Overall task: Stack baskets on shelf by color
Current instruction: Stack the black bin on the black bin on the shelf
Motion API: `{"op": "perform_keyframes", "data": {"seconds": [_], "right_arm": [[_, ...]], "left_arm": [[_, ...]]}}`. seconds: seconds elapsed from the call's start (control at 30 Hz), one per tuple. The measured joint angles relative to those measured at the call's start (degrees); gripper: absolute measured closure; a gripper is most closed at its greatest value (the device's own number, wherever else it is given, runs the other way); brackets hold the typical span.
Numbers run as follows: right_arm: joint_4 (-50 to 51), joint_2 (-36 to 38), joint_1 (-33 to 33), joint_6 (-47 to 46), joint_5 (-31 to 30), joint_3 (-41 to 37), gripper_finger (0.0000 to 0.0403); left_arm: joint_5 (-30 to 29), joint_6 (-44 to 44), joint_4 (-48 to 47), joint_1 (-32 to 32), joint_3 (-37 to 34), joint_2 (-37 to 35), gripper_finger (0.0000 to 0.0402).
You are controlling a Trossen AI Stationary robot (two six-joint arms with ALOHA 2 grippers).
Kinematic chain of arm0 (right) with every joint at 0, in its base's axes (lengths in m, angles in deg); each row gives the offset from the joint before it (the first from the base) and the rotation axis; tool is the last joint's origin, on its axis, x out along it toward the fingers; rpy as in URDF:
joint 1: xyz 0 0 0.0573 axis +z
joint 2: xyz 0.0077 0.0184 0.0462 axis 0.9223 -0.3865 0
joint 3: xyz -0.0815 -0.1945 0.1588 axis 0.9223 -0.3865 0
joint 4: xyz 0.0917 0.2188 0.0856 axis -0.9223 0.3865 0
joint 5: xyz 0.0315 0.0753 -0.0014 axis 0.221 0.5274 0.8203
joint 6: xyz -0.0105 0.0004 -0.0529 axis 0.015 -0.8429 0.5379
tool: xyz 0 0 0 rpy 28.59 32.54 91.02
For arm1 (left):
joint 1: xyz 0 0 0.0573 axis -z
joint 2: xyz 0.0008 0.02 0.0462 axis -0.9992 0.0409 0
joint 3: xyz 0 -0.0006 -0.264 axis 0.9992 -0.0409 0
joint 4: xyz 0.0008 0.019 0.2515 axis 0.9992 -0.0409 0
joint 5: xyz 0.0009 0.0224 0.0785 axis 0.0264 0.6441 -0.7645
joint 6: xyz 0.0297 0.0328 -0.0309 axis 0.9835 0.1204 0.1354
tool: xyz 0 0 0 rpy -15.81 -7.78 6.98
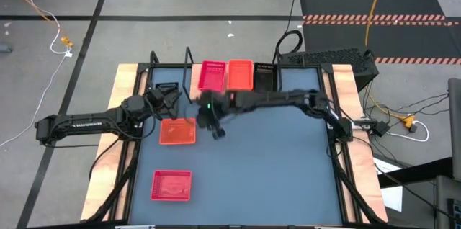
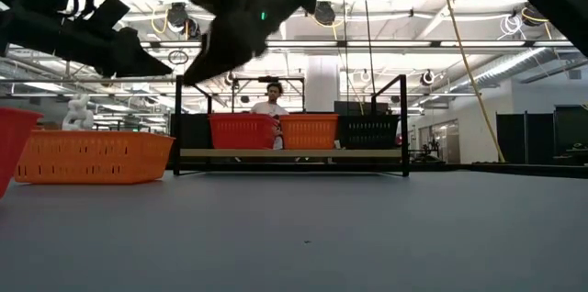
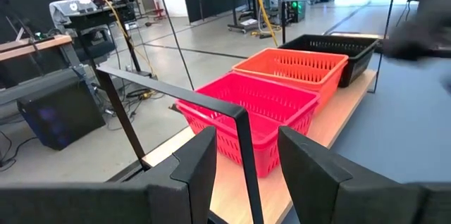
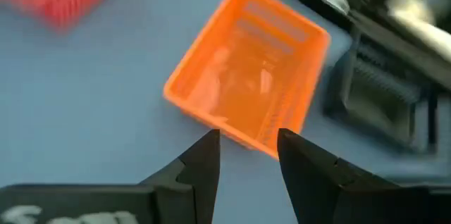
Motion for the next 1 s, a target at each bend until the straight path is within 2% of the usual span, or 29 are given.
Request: {"op": "perform_keyframes", "data": {"seconds": [0.17, 0.23, 0.3, 0.53, 0.83, 1.0], "right_arm": [[-22.03, 0.04, 5.08, 21.03, -17.47, -12.30, 0.0264], [-26.94, 0.04, 6.05, 26.70, -19.53, -15.65, 0.0264], [-27.17, 0.02, 6.33, 28.69, -18.97, -16.60, 0.0264], [-28.54, 0.15, 5.47, 26.43, -13.68, -17.15, 0.0264], [-30.09, -1.72, 6.97, 7.92, -2.25, -17.22, 0.0264], [-32.31, 0.24, 10.46, 4.87, 2.49, -17.13, 0.0264]], "left_arm": [[0.00, 0.03, -0.09, 0.00, 0.00, -0.01, 0.0250], [-0.01, 0.23, -0.06, 0.00, 0.00, 0.00, 0.0250], [-0.01, 0.68, -0.06, 0.00, 0.00, -0.01, 0.0250], [-0.04, 1.12, 0.50, 0.00, 0.00, -0.01, 0.0250], [-0.07, 1.56, 1.30, 0.00, 0.00, -0.01, 0.0250], [-0.11, 1.65, 0.37, 0.00, 0.00, 0.00, 0.0250]]}}
